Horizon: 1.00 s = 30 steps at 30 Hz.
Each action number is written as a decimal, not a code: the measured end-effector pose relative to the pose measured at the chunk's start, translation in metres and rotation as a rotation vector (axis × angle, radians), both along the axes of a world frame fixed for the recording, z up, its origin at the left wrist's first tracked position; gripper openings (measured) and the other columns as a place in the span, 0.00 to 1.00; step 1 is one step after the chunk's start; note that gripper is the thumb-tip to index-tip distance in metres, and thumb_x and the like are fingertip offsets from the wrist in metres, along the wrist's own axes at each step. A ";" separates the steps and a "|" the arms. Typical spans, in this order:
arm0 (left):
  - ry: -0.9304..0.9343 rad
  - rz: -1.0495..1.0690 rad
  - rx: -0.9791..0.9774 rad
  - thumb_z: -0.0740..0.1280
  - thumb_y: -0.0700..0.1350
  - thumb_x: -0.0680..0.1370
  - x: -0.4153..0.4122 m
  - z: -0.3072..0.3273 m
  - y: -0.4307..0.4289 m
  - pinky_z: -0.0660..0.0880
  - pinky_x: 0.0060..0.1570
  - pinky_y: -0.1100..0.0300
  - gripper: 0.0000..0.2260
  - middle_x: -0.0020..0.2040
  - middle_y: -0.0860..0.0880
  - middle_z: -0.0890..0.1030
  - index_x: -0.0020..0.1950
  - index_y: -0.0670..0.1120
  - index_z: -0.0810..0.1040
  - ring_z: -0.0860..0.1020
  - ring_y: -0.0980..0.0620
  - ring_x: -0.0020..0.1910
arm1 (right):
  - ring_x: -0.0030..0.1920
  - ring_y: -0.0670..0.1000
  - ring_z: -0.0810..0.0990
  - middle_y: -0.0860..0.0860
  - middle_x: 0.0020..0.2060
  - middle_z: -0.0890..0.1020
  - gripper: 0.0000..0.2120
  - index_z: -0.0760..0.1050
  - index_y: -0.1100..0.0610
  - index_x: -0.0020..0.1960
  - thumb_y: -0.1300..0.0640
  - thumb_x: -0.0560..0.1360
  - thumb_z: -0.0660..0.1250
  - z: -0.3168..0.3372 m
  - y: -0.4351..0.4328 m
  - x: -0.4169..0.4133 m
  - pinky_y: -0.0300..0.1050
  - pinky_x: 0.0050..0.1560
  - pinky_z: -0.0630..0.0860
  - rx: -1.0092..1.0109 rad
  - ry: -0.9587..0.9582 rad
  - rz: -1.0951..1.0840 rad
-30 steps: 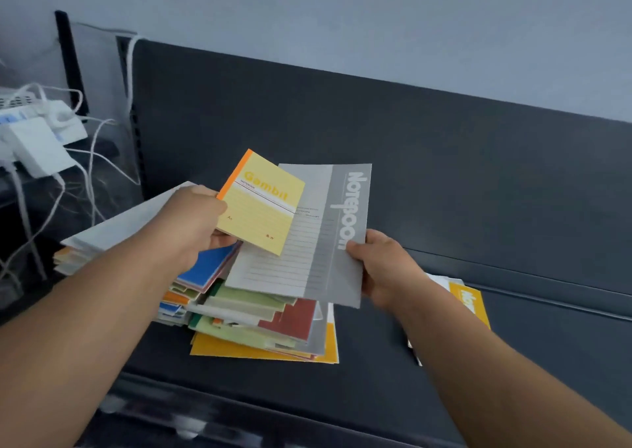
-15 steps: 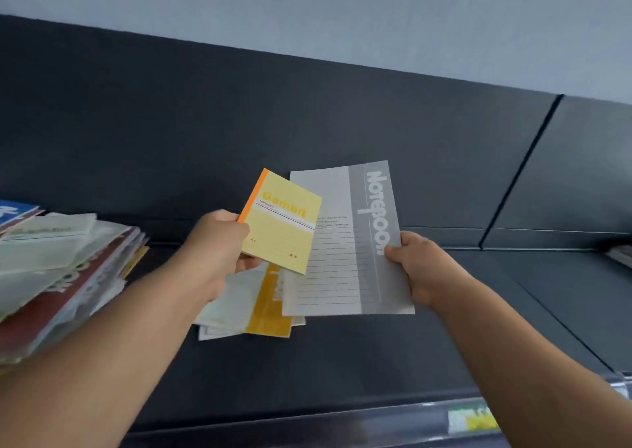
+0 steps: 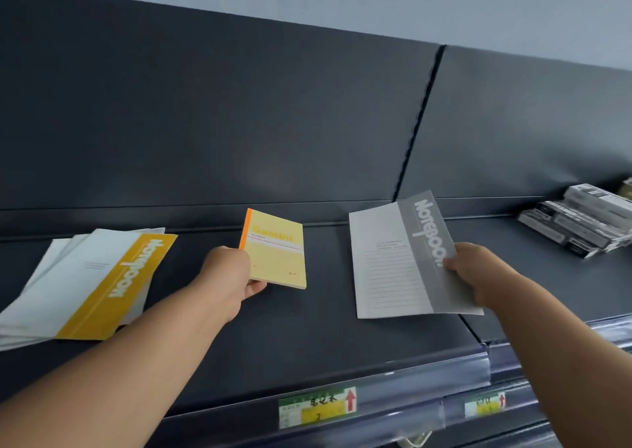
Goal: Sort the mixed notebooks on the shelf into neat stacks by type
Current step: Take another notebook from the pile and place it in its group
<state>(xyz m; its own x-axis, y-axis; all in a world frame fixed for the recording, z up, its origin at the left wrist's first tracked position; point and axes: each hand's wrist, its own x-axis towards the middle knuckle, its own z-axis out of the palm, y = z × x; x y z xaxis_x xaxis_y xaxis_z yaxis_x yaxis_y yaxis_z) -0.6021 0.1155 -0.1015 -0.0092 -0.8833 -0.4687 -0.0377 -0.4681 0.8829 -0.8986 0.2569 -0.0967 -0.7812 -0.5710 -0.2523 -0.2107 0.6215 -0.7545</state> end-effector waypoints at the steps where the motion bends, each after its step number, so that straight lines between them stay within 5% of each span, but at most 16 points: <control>1: -0.011 0.006 0.010 0.53 0.35 0.81 -0.007 -0.002 0.001 0.78 0.29 0.59 0.10 0.42 0.43 0.80 0.44 0.41 0.71 0.79 0.47 0.35 | 0.53 0.64 0.80 0.62 0.50 0.81 0.08 0.77 0.60 0.48 0.66 0.77 0.60 -0.001 0.002 -0.008 0.57 0.58 0.75 0.024 0.021 0.002; 9: -0.216 0.055 -0.051 0.54 0.34 0.79 -0.014 -0.023 -0.011 0.77 0.34 0.56 0.11 0.52 0.40 0.80 0.58 0.40 0.73 0.80 0.40 0.49 | 0.42 0.58 0.78 0.55 0.40 0.81 0.11 0.79 0.59 0.50 0.67 0.77 0.58 -0.012 -0.014 -0.012 0.46 0.41 0.74 0.054 0.079 0.102; 12: -0.439 -0.047 -0.184 0.54 0.34 0.78 -0.003 -0.027 -0.011 0.74 0.37 0.56 0.10 0.44 0.44 0.79 0.51 0.43 0.73 0.80 0.43 0.44 | 0.46 0.62 0.81 0.60 0.44 0.83 0.12 0.80 0.63 0.50 0.67 0.75 0.58 -0.019 -0.025 -0.001 0.52 0.47 0.78 0.077 0.156 0.136; 18: -1.065 -0.283 -0.468 0.58 0.43 0.78 0.026 -0.033 -0.009 0.66 0.28 0.58 0.06 0.41 0.48 0.78 0.50 0.45 0.72 0.76 0.48 0.37 | 0.39 0.57 0.74 0.58 0.44 0.79 0.06 0.73 0.63 0.49 0.66 0.74 0.59 -0.028 -0.040 0.017 0.45 0.36 0.68 0.194 0.399 0.170; 23: -1.353 -0.373 -0.628 0.57 0.47 0.80 0.036 -0.032 0.000 0.64 0.29 0.58 0.07 0.39 0.48 0.75 0.50 0.45 0.70 0.74 0.48 0.39 | 0.61 0.61 0.71 0.58 0.59 0.73 0.15 0.71 0.58 0.62 0.61 0.75 0.59 -0.032 -0.040 0.041 0.53 0.56 0.70 0.358 0.573 0.186; 27: -1.517 -0.450 -0.725 0.58 0.49 0.79 0.044 -0.030 -0.001 0.69 0.42 0.56 0.11 0.52 0.47 0.79 0.58 0.46 0.72 0.74 0.47 0.51 | 0.68 0.59 0.65 0.55 0.68 0.68 0.21 0.67 0.55 0.69 0.60 0.77 0.58 -0.030 -0.046 0.063 0.56 0.65 0.65 0.395 0.646 0.255; 30: -1.474 -0.474 -0.791 0.57 0.54 0.80 0.051 -0.027 -0.003 0.70 0.53 0.54 0.16 0.60 0.47 0.76 0.64 0.48 0.70 0.73 0.46 0.58 | 0.72 0.58 0.62 0.53 0.73 0.64 0.21 0.64 0.54 0.73 0.54 0.80 0.57 -0.028 -0.054 0.086 0.55 0.69 0.61 0.334 0.722 0.343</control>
